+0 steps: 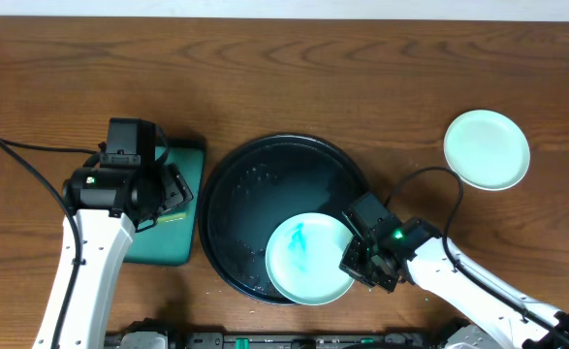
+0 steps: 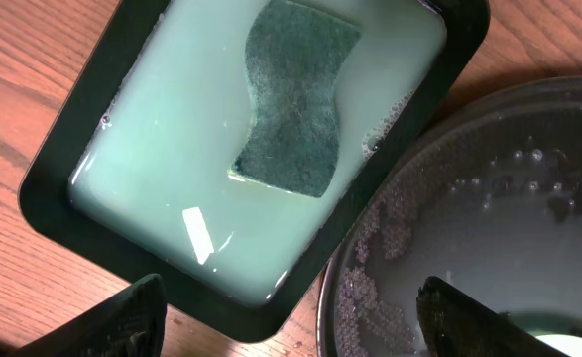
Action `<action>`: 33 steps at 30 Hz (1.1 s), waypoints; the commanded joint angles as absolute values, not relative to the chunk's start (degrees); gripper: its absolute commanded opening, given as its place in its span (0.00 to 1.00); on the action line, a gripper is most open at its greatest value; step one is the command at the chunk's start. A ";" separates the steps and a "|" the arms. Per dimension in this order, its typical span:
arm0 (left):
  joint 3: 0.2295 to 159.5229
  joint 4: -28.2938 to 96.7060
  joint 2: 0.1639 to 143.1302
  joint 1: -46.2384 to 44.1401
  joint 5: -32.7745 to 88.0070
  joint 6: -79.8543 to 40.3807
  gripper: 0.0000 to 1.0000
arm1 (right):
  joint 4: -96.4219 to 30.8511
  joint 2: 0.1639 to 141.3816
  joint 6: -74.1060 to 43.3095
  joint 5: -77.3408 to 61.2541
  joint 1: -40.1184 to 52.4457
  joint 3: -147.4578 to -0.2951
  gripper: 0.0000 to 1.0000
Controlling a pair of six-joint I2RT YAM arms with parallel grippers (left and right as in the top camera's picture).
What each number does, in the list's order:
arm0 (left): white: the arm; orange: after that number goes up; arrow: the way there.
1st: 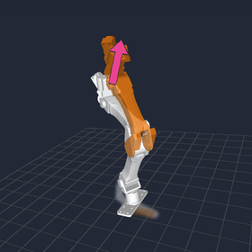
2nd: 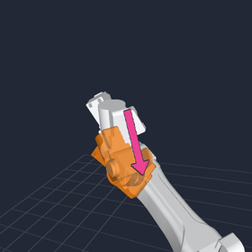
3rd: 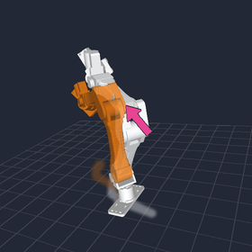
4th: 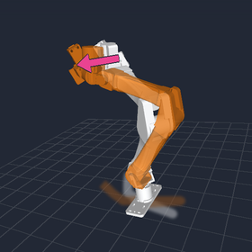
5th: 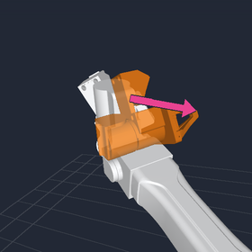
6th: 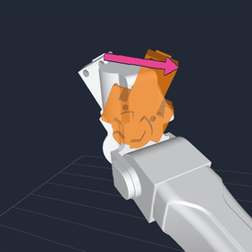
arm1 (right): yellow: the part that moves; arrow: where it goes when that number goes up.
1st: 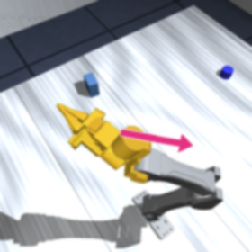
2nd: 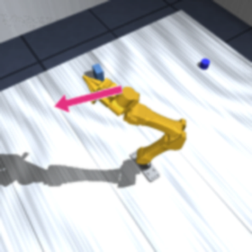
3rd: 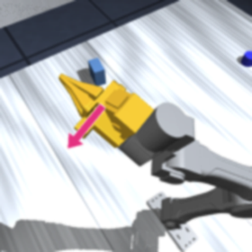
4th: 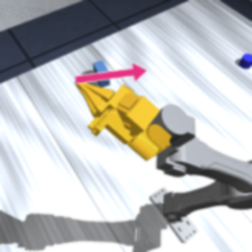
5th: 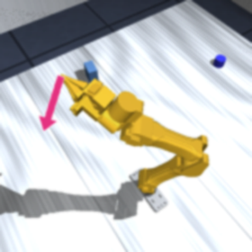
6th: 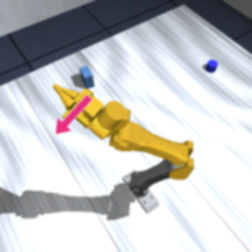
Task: Clean dirty plates on tray and stack at the side
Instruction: 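Drag the green plate toward the tray center with the right gripper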
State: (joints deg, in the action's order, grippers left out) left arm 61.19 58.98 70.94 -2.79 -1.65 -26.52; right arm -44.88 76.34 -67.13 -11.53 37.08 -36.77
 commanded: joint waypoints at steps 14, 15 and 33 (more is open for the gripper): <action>60.80 59.29 70.74 -2.96 -2.00 -25.04 0.81 | -25.74 76.16 -53.12 -5.19 36.45 -36.53 0.01; 60.80 59.24 70.74 -2.96 -2.24 -24.75 0.81 | -25.63 76.20 -53.23 -4.10 35.77 -36.53 0.01; 59.72 50.94 83.15 -2.33 -5.65 -22.72 0.52 | -19.09 80.66 -47.90 -1.54 30.20 -36.53 0.01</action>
State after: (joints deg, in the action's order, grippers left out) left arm 60.60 52.01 80.23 -2.76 -4.29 -23.49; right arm -19.38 80.14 -49.21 -2.70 30.55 -36.53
